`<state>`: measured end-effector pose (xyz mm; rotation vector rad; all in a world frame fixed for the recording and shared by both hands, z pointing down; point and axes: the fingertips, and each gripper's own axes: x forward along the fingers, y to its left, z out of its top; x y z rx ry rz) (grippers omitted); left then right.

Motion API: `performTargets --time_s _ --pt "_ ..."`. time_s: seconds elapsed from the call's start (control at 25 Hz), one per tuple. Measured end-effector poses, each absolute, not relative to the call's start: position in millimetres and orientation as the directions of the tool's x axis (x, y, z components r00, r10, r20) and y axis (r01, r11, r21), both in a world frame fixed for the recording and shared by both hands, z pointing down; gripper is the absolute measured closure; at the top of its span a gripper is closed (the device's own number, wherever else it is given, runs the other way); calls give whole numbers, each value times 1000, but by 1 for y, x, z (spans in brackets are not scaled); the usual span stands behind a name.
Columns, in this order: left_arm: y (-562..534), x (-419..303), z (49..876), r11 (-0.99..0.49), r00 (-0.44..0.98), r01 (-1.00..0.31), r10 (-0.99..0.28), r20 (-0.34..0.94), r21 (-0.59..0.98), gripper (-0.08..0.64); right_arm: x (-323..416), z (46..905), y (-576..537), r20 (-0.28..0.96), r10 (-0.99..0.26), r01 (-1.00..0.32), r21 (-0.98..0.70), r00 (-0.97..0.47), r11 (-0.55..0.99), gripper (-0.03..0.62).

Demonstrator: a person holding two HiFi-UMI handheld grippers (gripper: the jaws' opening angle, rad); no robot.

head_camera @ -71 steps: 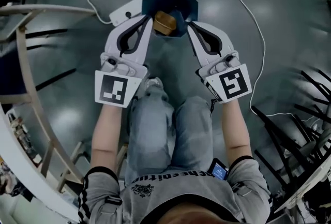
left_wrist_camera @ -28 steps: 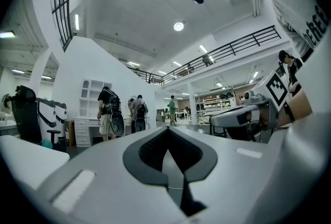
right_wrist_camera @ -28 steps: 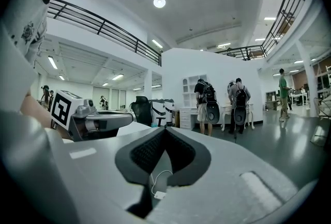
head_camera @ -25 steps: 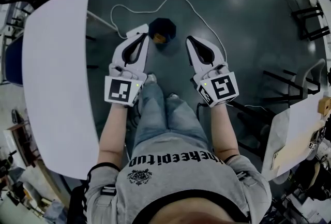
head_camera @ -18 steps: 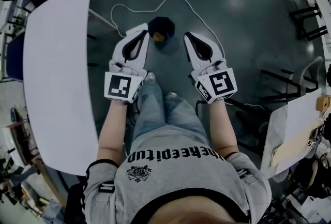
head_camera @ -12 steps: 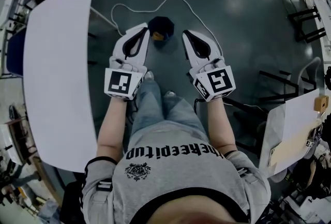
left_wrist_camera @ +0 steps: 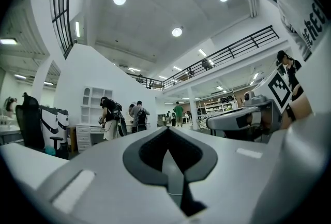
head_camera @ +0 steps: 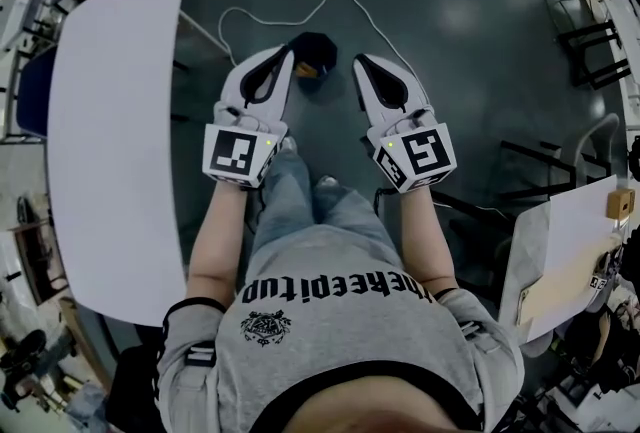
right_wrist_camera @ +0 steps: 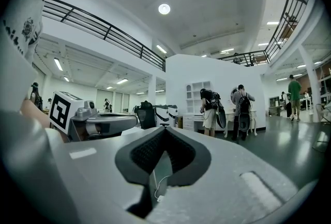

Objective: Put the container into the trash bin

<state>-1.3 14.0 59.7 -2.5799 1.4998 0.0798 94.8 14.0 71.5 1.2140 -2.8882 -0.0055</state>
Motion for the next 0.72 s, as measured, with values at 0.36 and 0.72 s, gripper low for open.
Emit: performTargets --time_s 0.36,0.72 --pt "16 3 54 -488 497 -867 -861 -106 -102 540 98 60 16 -20 -722 -722 14 -692 692 591" --pt "21 15 55 -497 505 -863 -854 -129 -88 540 110 58 24 -27 -733 -733 15 -680 680 591"
